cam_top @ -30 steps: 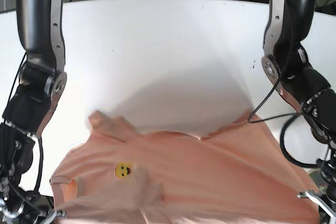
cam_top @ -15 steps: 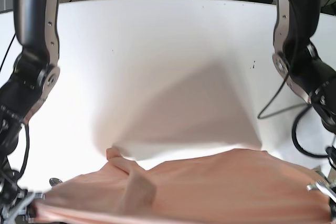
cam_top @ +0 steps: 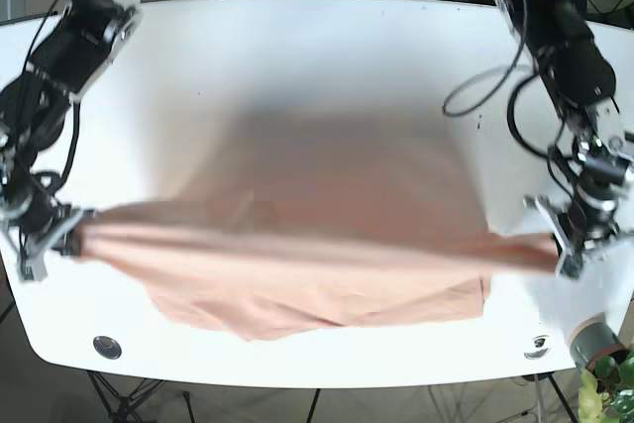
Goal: Fold the T-shirt properly
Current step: 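Lift the shirt with both grippers and swing it up, then lay the shirt flat and open the right gripper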
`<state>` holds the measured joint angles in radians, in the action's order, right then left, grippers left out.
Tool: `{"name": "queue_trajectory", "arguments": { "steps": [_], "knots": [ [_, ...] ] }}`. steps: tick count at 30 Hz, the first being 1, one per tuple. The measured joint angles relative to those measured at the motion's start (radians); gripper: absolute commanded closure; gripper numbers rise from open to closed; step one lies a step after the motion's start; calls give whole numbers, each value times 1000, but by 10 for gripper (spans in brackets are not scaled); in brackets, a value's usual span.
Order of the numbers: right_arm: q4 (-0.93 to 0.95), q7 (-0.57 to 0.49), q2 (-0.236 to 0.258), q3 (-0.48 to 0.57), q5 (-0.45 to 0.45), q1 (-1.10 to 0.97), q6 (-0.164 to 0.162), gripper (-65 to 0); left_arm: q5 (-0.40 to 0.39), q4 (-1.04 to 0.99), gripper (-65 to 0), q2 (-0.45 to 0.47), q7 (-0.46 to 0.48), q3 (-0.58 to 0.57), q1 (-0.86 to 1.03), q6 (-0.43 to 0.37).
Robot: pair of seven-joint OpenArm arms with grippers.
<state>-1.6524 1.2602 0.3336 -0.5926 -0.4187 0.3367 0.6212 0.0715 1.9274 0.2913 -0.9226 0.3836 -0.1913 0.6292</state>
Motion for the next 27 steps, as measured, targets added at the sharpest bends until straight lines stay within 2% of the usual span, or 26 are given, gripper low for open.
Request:
{"name": "queue_trajectory", "arguments": {
  "steps": [4,7,14,19,21,27],
  "knots": [
    [-1,1,-2,-48,-33,-129,0,-21,-6,2,0,-41,5,67,111,32],
    [-2,-2,3,-76,-83,-222,-3,-21,-28,3,0,-44,57,124,201,68],
    [-2,-29,-26,-92,-145,-380,-1,-21,-50,3,0,-99,89,188,349,74],
    [-2,-29,-35,-93,-149,-429,0,-40,-42,5,0,-119,114,205,425,74],
    [-11,-29,-46,-93,-184,-443,-2,-92,-43,5,0,-125,132,205,447,74],
    [-91,-14,-97,-88,-312,-516,-3,-388,-46,5,0,-132,139,205,479,75]
  ]
}}
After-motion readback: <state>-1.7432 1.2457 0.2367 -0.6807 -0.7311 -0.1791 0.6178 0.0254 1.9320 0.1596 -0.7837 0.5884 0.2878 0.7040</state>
